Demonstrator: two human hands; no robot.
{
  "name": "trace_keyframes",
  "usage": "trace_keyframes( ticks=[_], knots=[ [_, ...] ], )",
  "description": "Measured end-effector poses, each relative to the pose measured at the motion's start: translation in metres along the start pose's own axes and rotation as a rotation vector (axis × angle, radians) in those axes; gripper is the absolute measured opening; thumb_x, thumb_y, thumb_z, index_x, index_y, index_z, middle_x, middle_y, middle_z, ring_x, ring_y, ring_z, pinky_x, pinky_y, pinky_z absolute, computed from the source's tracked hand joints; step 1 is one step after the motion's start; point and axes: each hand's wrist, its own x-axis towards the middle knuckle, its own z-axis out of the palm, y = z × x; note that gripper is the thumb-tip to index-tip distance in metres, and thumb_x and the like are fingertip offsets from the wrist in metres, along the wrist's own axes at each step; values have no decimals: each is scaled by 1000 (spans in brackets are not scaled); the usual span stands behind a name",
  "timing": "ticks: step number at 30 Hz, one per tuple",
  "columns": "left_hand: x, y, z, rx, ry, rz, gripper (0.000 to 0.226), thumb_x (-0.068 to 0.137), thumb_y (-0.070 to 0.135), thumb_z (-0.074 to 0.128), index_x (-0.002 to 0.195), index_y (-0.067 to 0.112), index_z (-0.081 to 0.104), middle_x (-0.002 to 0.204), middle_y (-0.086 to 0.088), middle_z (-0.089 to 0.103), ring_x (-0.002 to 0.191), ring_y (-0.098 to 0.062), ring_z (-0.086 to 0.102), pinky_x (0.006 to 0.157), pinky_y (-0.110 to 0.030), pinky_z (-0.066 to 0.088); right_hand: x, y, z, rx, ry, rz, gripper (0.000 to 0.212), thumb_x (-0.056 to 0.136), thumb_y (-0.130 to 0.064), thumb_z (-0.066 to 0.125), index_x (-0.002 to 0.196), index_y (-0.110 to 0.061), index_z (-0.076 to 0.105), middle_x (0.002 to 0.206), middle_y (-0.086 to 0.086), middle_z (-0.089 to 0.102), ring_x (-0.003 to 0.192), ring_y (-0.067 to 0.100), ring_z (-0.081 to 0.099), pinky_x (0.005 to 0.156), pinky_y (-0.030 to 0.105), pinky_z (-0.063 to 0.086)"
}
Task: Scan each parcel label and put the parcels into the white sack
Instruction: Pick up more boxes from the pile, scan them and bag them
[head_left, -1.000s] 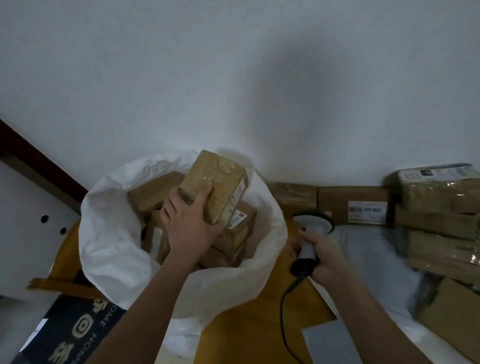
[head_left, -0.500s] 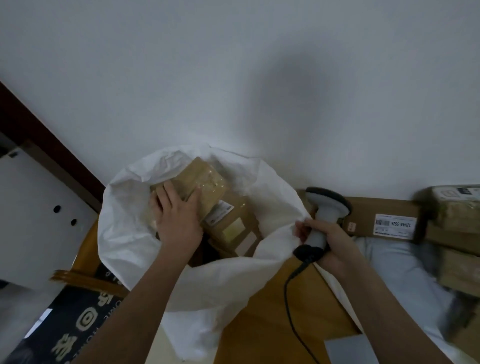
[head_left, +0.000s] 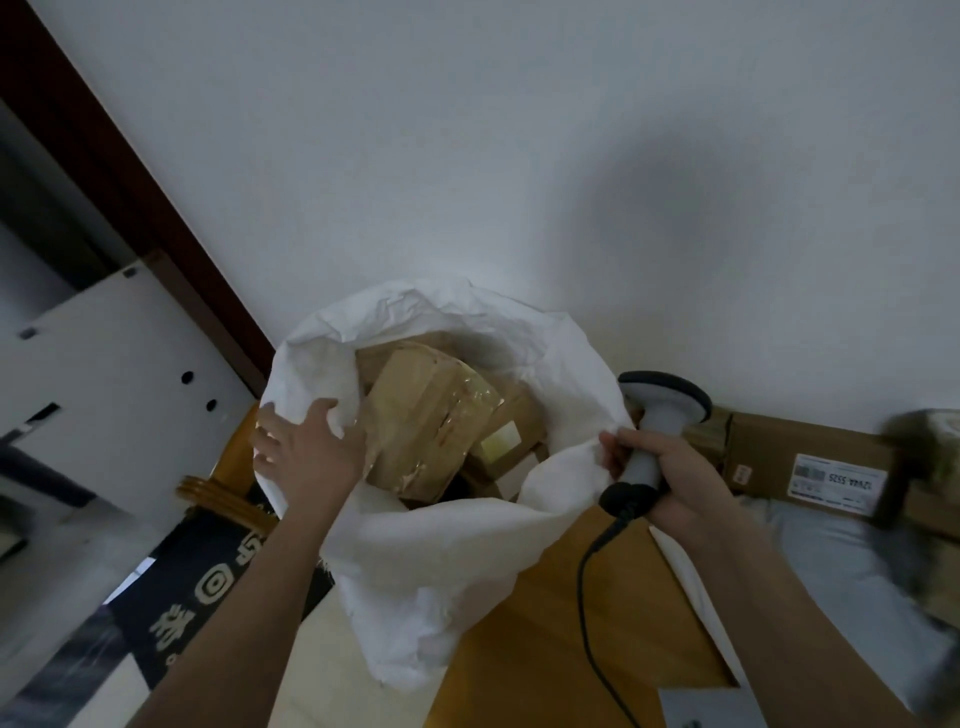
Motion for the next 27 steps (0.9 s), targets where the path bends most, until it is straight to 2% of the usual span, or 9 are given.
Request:
trace_keyframes(
  ticks=[3,7,9,12,18,21,23,25,27],
  knots=[
    [-2,-31,7,30,-79,-178,45,89,33,62,133,32,53,156,-16,3,134,-46,20,111,-55,18,2,0,1,10,4,4,41,87,-3,65,125,5,55,80,12,71,73,19,67,72,32,60],
    [0,-58,9,-192,-297,-270,52,92,14,57,143,16,46,148,-21,31,123,-40,43,102,-45,42,8,2,4,-14,67,11,27,83,-6,72,107,1,61,72,9,66,66,17,64,62,29,61],
    [0,-56,5,-293,-281,-294,55,92,3,53,146,8,41,146,-22,39,127,-39,43,104,-45,42,9,-1,16,-107,113,38,17,81,-9,75,87,-4,60,65,7,58,59,17,58,49,27,55],
    [19,-28,-30,-393,-108,-241,55,91,-1,50,144,9,43,139,-19,48,119,-36,52,101,-47,46,12,-14,40,-223,134,-57,24,86,-8,71,69,-9,53,50,5,49,48,17,48,43,25,48],
    [39,21,-113,-452,222,34,50,90,-5,42,130,17,62,136,-8,55,107,-25,59,96,-39,52,-17,-29,65,-144,-161,-450,19,86,3,63,90,-14,56,58,1,52,50,12,49,54,27,50],
    [32,-1,-89,-379,-1,-85,49,89,-7,41,127,16,63,133,-5,52,106,-29,58,88,-36,51,-8,-16,59,-253,12,-326,17,87,-3,67,99,-9,56,64,6,55,53,17,51,49,27,51],
    [29,-13,-72,-292,-193,-163,44,90,-5,42,126,9,63,136,-13,51,112,-35,54,95,-39,48,4,-13,53,-308,171,-161,31,84,-11,73,110,-4,57,72,10,57,55,20,54,49,29,50],
    [28,-14,-70,-292,-223,-201,40,92,-3,44,130,1,58,131,-18,51,114,-35,51,97,-39,44,8,-19,47,-280,229,-128,26,83,-13,73,102,-2,59,67,9,57,52,20,54,48,29,48],
    [33,-6,-79,-386,-133,-191,47,91,-3,47,137,5,52,130,-16,51,113,-33,53,97,-40,46,1,-33,49,-210,215,-239,11,86,-9,68,88,-7,57,56,5,53,47,16,50,48,28,48]
  ],
)
